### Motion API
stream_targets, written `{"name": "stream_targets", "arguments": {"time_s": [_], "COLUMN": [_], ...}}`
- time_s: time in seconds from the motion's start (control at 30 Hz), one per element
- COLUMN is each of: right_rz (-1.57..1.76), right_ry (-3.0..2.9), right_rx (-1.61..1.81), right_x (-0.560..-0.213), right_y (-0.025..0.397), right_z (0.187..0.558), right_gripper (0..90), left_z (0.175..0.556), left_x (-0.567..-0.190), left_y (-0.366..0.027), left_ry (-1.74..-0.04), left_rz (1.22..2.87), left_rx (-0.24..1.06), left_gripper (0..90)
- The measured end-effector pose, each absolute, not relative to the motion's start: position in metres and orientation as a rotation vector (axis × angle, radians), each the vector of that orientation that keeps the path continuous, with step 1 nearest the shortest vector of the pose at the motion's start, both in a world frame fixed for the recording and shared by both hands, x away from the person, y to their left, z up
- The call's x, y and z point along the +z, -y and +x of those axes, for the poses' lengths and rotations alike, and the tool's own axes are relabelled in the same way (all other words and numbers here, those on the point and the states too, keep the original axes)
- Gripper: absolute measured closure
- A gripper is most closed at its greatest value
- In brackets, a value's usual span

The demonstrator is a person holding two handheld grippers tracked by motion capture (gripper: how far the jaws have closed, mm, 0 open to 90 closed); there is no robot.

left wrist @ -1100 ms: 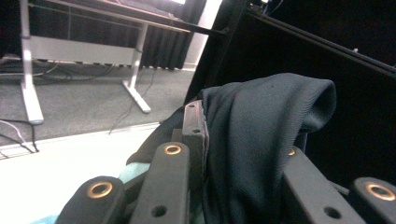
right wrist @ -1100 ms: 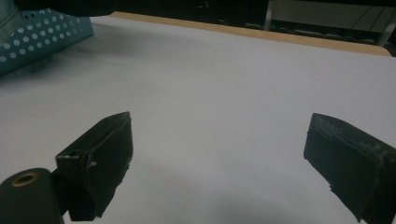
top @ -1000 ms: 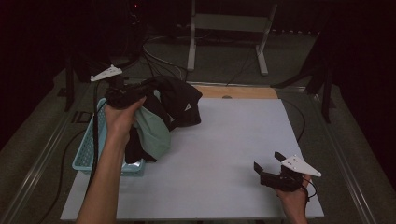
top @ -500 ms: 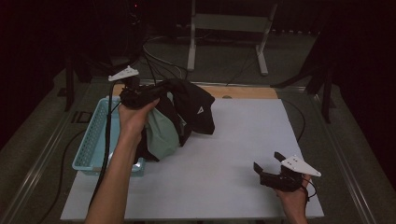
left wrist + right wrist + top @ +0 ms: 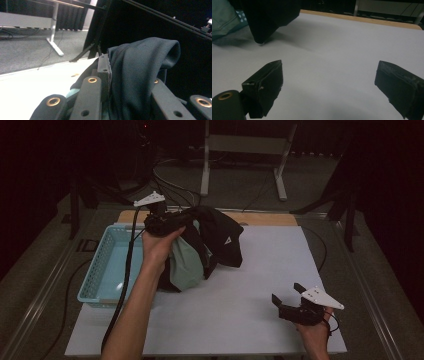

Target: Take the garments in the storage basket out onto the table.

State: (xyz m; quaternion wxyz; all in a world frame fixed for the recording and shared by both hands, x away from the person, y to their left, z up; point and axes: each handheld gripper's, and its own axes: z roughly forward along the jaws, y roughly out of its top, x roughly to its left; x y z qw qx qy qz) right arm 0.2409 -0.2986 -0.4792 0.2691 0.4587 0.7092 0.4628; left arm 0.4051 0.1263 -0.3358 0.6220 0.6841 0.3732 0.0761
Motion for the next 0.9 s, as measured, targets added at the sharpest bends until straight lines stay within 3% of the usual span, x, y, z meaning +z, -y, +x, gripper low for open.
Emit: {"name": "stream_targets", "arguments": {"time_s": [0.9], "right_rz": [1.241], "right_ry": [-1.911], "right_rx": [1.247], "right_x": [-0.479], "right_y": [0.300], "right_z": [0.240], "right_gripper": [8.1], "left_z": [0.407], "left_x": [-0.357], "left_y": [-0.082], "left_ry": [-0.832], "left_rz": [1.621], "left_rx": [0.110], "left_gripper": [77.0]}}
